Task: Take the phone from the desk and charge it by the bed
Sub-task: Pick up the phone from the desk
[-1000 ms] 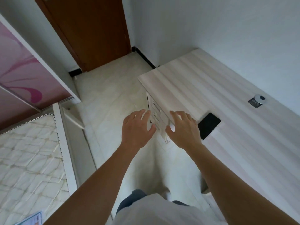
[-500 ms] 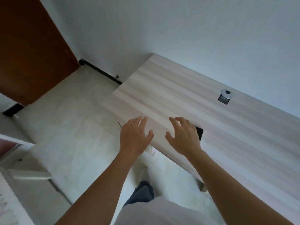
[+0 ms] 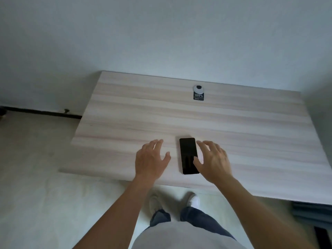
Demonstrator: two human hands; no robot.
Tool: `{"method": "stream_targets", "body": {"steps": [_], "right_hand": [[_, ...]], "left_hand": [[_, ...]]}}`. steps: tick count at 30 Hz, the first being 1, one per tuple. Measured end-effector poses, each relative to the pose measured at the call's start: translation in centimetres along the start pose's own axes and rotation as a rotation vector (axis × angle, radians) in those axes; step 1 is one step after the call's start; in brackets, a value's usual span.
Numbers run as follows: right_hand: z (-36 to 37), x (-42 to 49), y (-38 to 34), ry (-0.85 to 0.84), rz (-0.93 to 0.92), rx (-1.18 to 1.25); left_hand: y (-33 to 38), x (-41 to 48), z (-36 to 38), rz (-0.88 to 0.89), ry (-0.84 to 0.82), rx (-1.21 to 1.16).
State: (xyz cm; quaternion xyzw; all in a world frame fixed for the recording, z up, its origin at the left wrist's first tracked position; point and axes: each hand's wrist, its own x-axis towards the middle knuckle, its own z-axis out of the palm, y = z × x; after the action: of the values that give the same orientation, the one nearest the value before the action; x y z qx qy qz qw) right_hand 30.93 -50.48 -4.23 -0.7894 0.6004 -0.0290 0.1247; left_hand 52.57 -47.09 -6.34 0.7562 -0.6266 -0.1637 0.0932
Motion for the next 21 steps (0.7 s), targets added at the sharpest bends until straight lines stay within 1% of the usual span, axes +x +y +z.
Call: {"method": "stream_targets", "body": {"steps": [6,10,14,17,21], "right_hand": [[1.1,-0.7,4.5,0.019,0.092,0.006],[3.1,-1.1,7.1,-0.026,0.120,0.042],[5.4,-0.8,9.1,-0.094,0.117,0.063],[7.2,-0.3,10.1,-0.131,0.102,0.079],[9.3,-0.1,10.9,-0.172,0.087,0.074]], "left_hand": [[2.1,1.3,3.1,-0.002,-0.101,-0.070],[3.1,1.8,5.2,-0.067,-0.190,-0.096],[4.4,2.2,6.9,-0.164,-0.238,-0.143],[5.7,2.7,8.4,-0.217,-0.254,-0.177],[7.6,3.4,10.2,-0.318,-0.216,-0.220]]}}
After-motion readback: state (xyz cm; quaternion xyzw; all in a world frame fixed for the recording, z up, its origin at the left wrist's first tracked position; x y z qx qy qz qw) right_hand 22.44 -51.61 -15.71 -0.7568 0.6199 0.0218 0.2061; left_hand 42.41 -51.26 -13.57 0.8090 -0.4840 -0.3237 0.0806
